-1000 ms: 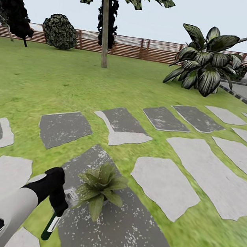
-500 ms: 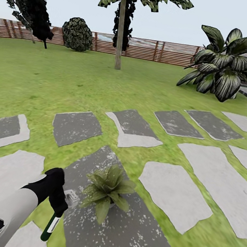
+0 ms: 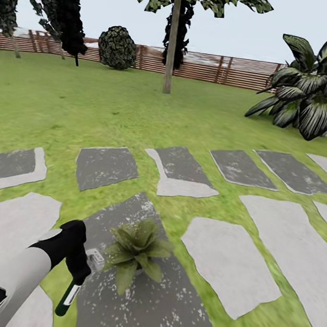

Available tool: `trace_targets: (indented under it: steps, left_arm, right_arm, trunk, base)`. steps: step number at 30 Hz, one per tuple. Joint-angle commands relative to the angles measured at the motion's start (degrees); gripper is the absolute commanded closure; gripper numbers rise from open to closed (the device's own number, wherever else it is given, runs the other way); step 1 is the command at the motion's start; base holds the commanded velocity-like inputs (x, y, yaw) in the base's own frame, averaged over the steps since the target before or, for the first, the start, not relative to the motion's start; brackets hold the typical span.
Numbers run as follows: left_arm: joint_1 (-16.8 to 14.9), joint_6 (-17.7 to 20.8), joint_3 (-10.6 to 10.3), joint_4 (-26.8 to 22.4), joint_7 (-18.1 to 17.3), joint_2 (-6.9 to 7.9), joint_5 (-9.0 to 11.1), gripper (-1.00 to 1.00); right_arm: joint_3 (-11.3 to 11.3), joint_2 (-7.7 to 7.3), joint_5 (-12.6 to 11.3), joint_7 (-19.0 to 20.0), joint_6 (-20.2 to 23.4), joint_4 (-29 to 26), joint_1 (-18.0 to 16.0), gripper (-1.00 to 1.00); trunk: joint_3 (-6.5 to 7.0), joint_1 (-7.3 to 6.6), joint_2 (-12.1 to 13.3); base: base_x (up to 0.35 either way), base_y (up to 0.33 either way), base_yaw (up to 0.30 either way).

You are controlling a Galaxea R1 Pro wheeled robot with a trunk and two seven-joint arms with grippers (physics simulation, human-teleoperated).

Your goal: Pick up the pesticide atomizer in the garden and spray insectifuge to fully cover both potted plants in the garden.

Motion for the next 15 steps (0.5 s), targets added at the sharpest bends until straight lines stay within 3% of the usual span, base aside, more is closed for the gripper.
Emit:
trace_targets:
  steps: [1,6,15]
  left_arm:
    - [-0.2,0.5,-0.2,-0.1,-0.6,-0.03,-0.3,1.0]
    - [-0.9,0.5,-0.2,-0.1,-0.6,-0.08,-0.3,1.0]
    - [-0.9,0.5,-0.3,-0.1,-0.7,-0.02,-0.3,1.0]
  right_arm:
    - [-0.3,0.0,0.6,-0.2,-0.2,0.1,-0.1,-1.0]
    - [-0.3,0.0,0.6,-0.2,-0.2,0.1,-0.1,-1.0]
    - [-0.3,-0.09,0.6,-0.2,-0.2,0.1,-0.1,-1.0]
  trunk:
    - [-0.05,-0.02,0.0]
    - [-0.05,-0.02,0.0]
    - [-0.05,-0.02,0.0]
  base:
    - [-0.143,-0.263,0.277]
    - [-0.039,-0.249,0.18]
    - [0.232,-0.178,0.006]
